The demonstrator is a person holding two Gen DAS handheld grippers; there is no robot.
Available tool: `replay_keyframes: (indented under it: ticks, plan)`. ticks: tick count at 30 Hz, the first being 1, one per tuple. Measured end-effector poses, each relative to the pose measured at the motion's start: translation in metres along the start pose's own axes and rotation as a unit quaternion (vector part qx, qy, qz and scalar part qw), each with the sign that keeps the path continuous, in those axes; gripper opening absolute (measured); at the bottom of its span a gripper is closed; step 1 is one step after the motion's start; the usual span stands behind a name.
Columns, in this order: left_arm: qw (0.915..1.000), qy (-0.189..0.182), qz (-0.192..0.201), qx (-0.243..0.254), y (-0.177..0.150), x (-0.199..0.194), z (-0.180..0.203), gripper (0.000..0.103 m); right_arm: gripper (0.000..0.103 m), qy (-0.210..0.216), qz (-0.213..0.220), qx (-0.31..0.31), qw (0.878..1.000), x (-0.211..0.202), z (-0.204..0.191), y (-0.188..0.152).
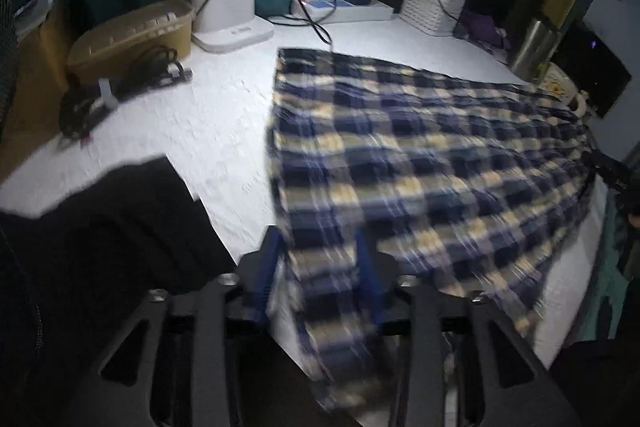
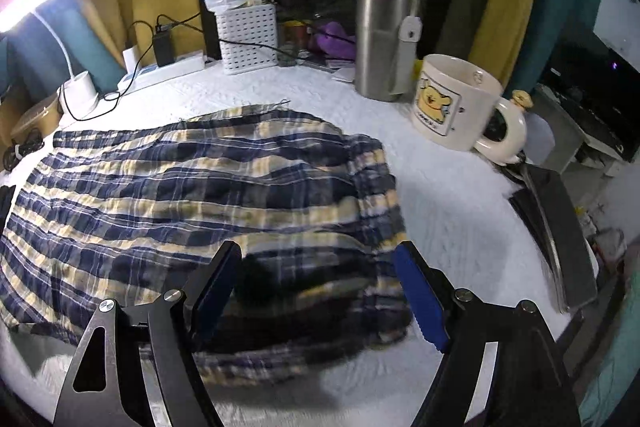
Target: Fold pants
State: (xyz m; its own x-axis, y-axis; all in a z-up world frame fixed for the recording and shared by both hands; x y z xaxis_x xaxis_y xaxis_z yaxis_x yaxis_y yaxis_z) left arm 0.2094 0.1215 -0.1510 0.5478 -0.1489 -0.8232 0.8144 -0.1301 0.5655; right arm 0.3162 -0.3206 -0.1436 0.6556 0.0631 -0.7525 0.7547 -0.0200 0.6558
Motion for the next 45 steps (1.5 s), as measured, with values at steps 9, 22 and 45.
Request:
replay_keyframes:
  ticks: [9,22,45]
  plan:
    - [0.9995,0.025,-0.003,-0.018,-0.034,-0.003,0.016,0.054,0.084,-0.014,0.002,0.025,1.0,-0.015,0.023,-0.021]
    - [0.9959,0.087,0.009,0.02,-0.035,-0.015,0.014,0.014,0.084,-0.008,-0.009,0.064,0.998,-0.025,0.043,-0.046]
    - [0.9813,-0.015,0.015,0.191,-0.032,0.014,0.172,0.061,0.084,0.006,-0.009,0.067,0.998,-0.049,0.057,-0.081]
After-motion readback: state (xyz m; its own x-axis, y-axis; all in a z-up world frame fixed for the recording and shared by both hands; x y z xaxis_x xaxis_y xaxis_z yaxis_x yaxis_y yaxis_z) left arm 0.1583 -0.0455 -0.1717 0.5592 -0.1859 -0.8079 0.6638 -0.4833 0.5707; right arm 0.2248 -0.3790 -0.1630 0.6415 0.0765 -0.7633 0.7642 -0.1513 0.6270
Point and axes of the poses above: each gripper's, at about its wrist camera, not at the fingertips, and x roughly the way its jaws point, z to its right, y to its top, the point moved 5 cm from there along x, roughly the way its jaws point, and after that the axes turned 12 degrees about x, right-handed, at the moved point
